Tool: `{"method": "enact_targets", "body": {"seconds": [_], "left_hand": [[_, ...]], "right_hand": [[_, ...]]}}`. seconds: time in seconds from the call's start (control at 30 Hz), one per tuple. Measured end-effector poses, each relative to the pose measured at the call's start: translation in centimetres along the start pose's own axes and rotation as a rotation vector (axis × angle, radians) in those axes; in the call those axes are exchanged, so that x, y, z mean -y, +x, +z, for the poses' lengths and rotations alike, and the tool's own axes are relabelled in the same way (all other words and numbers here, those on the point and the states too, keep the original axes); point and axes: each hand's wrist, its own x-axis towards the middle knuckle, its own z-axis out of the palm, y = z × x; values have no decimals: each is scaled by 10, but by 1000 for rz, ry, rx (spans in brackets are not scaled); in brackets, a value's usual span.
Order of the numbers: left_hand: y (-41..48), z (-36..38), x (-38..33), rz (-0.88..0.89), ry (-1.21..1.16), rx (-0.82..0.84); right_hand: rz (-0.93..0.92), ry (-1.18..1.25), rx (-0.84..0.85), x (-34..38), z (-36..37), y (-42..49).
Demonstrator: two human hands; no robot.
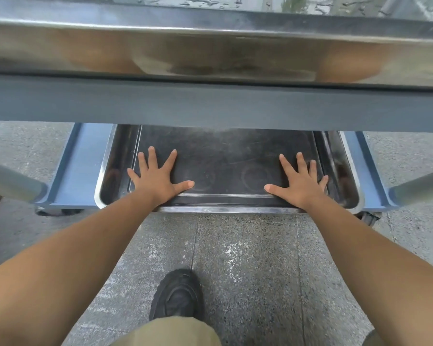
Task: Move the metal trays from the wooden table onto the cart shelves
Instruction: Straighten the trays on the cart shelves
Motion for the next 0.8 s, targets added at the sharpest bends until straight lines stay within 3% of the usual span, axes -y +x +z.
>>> {"method": "enact_targets", "body": {"seconds": [0.8], "left_hand": [[-1,-1,-1,1,-3,-4]], "right_hand": [[-7,-1,-19,-1,6,2]]}}
